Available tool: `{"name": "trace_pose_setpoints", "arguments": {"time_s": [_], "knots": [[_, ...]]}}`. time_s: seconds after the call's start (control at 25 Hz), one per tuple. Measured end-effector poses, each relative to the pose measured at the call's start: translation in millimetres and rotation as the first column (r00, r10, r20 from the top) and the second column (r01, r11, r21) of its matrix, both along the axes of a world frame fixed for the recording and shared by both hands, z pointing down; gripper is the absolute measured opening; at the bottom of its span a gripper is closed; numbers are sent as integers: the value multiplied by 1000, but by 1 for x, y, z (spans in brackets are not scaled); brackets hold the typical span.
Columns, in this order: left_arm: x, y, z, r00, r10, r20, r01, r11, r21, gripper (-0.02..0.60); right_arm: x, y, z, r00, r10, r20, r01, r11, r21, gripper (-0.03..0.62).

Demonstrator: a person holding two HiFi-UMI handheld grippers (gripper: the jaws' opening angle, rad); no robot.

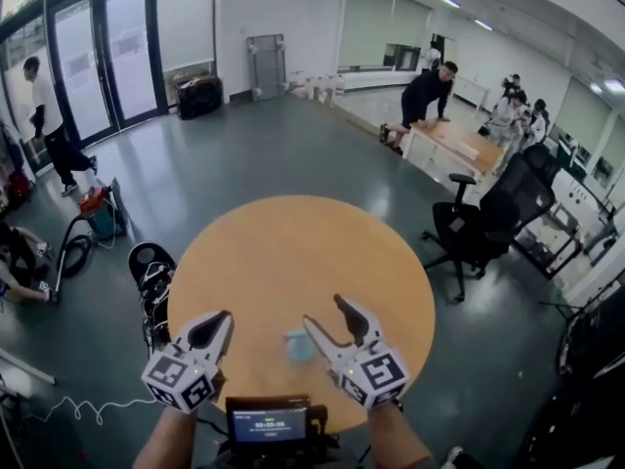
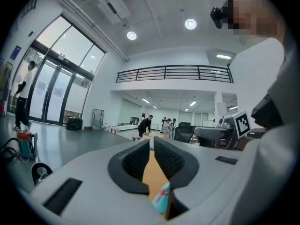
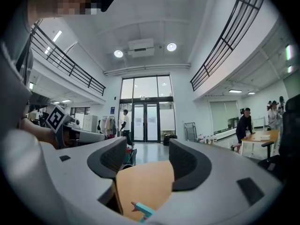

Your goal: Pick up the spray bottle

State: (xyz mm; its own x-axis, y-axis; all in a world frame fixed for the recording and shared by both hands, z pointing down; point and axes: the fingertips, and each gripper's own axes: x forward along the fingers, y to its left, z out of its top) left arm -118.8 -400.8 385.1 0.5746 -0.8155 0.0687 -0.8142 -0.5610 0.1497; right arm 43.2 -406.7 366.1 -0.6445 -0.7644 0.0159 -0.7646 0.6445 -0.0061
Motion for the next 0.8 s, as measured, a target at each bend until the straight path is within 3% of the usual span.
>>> {"name": "trace_pose_setpoints", "arguments": {"time_s": [0.04,0.28,0.6,0.8], "knots": [[-1,-3,0,1000,13,-4,-13,1000,-1,48,0,-1,-1,1000,10,0,-10,1000,0,288],[-15,-9,9,998,66,-9,-66,998,-11,51,-7,-4,6,997,71,-28,-71,997,-14,313],[-23,-2,62,994,105,-4,-105,987,-121,127,-15,6,47,995,65,-71,-72,992,-103,348],[-19,-1,80,991,131,-18,-132,983,-129,198,-16,6,69,998,32,-55,-40,988,-147,387]]}}
